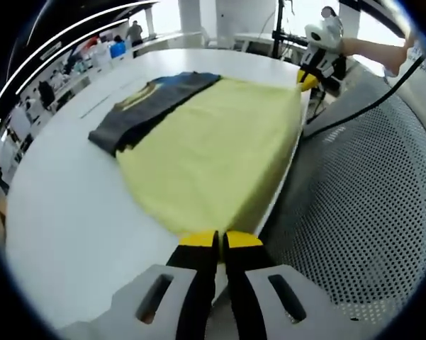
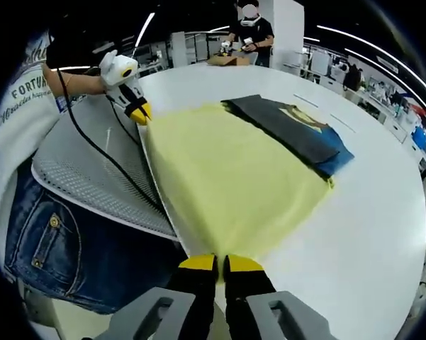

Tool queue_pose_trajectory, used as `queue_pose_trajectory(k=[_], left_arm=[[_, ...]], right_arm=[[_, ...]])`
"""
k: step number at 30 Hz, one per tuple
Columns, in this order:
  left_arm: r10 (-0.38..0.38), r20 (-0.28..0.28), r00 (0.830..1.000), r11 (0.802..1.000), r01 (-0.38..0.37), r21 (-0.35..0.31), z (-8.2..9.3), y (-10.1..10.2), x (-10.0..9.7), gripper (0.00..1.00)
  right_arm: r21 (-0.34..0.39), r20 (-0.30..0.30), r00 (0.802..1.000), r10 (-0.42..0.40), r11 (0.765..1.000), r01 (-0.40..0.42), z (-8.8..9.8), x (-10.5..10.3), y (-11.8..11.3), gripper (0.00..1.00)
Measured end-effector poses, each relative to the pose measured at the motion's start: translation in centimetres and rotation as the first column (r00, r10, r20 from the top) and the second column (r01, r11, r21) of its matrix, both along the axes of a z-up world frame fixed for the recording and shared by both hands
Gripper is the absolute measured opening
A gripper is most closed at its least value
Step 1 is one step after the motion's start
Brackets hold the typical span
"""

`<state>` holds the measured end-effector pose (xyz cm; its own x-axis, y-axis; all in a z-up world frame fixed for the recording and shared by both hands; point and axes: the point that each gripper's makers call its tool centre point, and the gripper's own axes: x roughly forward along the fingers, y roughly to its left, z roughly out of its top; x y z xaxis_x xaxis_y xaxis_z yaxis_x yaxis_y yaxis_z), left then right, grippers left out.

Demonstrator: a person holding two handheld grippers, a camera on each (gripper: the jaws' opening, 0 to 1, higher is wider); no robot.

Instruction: Fold the garment on the visible template until the final outline fits inside the template.

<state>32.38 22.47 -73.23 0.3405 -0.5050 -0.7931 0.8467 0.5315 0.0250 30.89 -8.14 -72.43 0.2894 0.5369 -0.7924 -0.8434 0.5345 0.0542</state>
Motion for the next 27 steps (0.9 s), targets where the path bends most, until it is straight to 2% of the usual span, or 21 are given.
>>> queue_pose_trajectory(k=[17, 21, 27], left_arm=[[-0.021, -0.055, 0.998, 1.000, 0.022, 0.019, -0.1, 0.3, -2.4, 0.00], [-0.029, -0.056, 0.998, 0.999, 0.031, 0.026, 0.0, 0.3, -2.4, 0.00], [-0.040, -0.046, 0.998, 0.999, 0.042, 0.034, 0.9, 0.2, -2.0, 0.00]], right_arm=[[-0.002, -0.048, 0.998, 0.045, 0.999, -0.045, 0.3, -2.1, 0.4, 0.00], [-0.001, -0.044, 0.998, 0.046, 0.999, -0.046, 0.5, -2.1, 0.4, 0.00], [-0.017, -0.007, 0.999, 0.048, 0.999, -0.049, 1.2, -1.3, 0.3, 0.00]])
